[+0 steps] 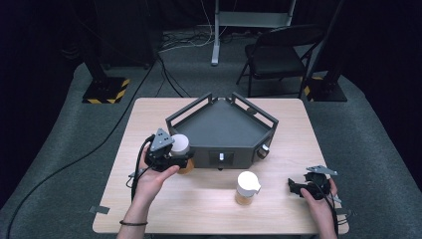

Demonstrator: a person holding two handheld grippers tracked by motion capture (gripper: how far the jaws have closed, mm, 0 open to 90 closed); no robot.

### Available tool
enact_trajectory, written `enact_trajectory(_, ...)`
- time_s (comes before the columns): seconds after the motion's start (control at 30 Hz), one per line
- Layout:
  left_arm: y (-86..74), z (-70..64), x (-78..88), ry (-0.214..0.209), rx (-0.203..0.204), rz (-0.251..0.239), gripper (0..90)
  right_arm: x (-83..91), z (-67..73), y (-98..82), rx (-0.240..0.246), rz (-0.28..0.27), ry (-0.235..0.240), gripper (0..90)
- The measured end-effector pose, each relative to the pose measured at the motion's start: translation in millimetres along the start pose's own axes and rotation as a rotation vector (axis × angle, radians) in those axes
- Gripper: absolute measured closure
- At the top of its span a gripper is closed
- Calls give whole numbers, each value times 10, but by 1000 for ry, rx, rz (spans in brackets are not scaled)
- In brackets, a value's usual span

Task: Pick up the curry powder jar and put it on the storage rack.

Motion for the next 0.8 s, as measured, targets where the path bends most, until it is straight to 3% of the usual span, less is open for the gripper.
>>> enact_trajectory(0.33, 302, 23, 11, -2, -31, -1, 338, 0, 0, 0, 0, 0, 0, 0)
enact_trajectory(0.47, 417, 37, -15, 13, -26, -3, 338, 0, 0, 0, 0, 0, 0, 0)
enact_trajectory(0.8, 638, 87, -198, 45, -40, 28, 337, 0, 0, 0, 0, 0, 0, 0)
Point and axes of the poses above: each handheld gripper's, and its own axes: x roughly backward along the jaws, y roughly out of its top, z roughly to its left, the point moved 10 cm from there along -x, roughly forward along the jaws, and after that the axes turned 2 degrees about y, right-handed, at the moved point
